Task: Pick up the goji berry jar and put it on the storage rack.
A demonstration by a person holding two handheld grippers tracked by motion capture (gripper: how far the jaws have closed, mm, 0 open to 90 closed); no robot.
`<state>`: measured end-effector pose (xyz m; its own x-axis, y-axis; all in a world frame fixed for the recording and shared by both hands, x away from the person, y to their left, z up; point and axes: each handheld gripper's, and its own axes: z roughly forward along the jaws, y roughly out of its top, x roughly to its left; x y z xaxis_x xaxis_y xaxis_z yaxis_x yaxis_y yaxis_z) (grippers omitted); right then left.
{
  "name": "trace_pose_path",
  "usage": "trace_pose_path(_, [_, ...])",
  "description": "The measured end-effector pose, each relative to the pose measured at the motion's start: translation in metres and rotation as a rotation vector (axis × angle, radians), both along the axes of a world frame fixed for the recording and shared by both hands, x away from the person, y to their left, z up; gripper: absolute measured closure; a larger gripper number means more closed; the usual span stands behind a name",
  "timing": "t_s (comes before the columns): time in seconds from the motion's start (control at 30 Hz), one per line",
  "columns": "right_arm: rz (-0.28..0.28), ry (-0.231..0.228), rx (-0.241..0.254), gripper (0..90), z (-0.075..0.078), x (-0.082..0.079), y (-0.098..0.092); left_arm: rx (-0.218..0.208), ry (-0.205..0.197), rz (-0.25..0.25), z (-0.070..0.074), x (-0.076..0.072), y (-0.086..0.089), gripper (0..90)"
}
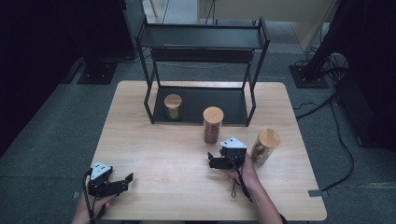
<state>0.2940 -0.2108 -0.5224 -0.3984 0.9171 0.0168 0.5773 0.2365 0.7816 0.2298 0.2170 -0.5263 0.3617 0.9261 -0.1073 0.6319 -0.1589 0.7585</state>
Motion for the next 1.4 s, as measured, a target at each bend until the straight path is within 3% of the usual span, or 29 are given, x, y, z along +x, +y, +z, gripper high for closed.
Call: trace_pose_path(1.4, [-0.007, -0.028, 0.019, 5.4, 0.024, 0.037, 0.015, -0.001, 0.0, -0.009, 0.0, 0.0, 0.0, 9.1])
